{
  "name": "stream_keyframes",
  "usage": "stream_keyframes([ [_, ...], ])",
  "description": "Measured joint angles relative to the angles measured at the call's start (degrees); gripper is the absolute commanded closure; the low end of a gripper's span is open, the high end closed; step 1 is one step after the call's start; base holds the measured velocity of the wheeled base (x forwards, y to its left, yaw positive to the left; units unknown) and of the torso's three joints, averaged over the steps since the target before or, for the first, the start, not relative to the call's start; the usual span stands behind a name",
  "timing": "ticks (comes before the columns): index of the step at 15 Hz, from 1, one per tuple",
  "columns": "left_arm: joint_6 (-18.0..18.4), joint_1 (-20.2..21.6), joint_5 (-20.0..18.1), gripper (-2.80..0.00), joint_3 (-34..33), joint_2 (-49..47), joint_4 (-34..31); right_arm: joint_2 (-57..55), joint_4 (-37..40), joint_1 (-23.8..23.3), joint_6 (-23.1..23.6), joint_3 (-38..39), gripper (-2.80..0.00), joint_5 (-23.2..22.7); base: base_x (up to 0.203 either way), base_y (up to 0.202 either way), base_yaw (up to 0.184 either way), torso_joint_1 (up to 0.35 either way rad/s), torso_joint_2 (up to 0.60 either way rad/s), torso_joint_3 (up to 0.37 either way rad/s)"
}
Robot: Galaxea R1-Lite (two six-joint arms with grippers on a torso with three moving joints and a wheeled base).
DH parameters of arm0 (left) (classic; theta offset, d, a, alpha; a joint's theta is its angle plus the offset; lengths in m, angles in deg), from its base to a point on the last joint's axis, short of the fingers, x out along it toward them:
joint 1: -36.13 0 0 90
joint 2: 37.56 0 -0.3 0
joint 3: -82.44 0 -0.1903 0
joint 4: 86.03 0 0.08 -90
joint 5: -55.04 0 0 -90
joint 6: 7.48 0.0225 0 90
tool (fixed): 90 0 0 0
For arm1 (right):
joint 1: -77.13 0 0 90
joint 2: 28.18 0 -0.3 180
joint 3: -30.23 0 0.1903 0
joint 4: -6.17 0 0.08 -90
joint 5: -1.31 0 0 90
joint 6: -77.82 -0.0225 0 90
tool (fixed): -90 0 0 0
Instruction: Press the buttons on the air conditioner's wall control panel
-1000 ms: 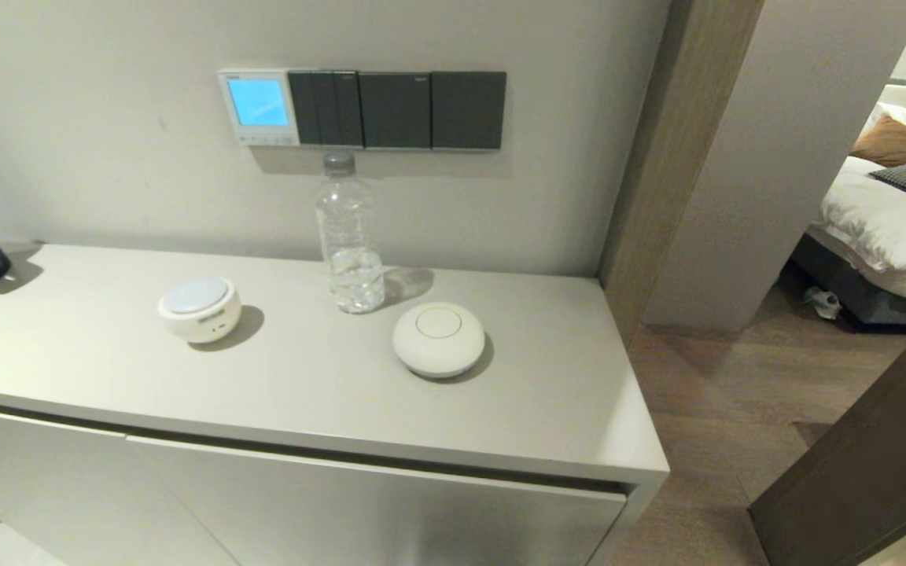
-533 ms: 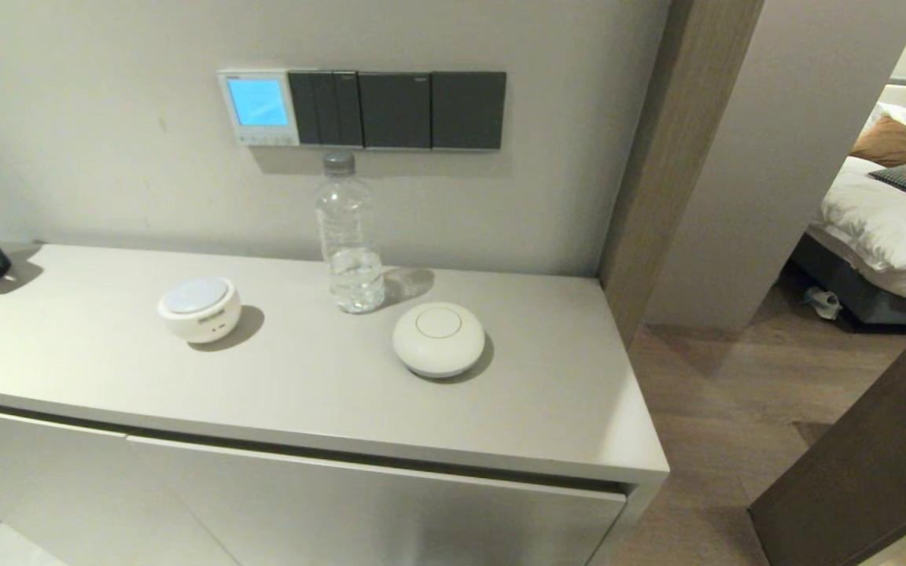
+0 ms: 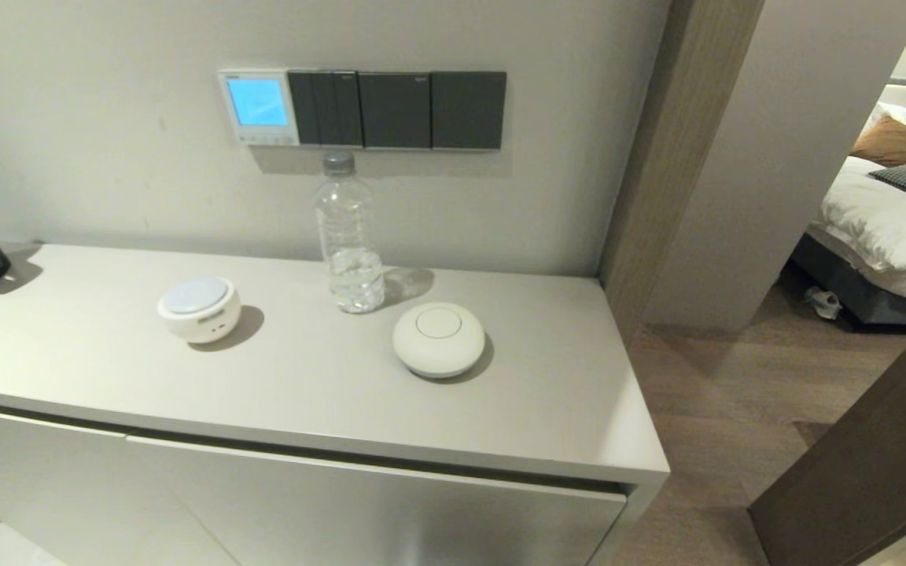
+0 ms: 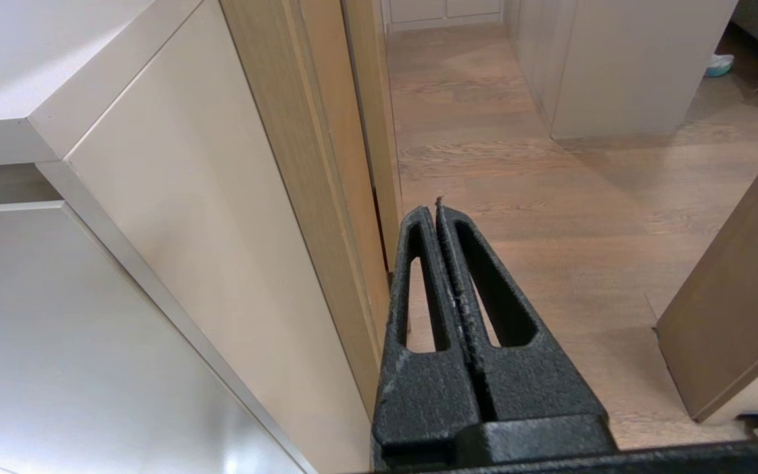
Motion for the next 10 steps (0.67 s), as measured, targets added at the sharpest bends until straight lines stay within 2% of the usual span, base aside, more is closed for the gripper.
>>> stream_keyframes([
  [7,0.1,-0.9,0.0,0.00,0.8,9.1,-2.2,0.0,0.0,0.0,0.0,0.0,0.00,0.0,0.000,0.000,0.000,0.000,0.00,0.000],
  [10,0.5,-1.0,2.2,0.00,0.0,9.9,-2.2,0.0,0.0,0.0,0.0,0.0,0.00,0.0,0.000,0.000,0.000,0.000,0.00,0.000],
])
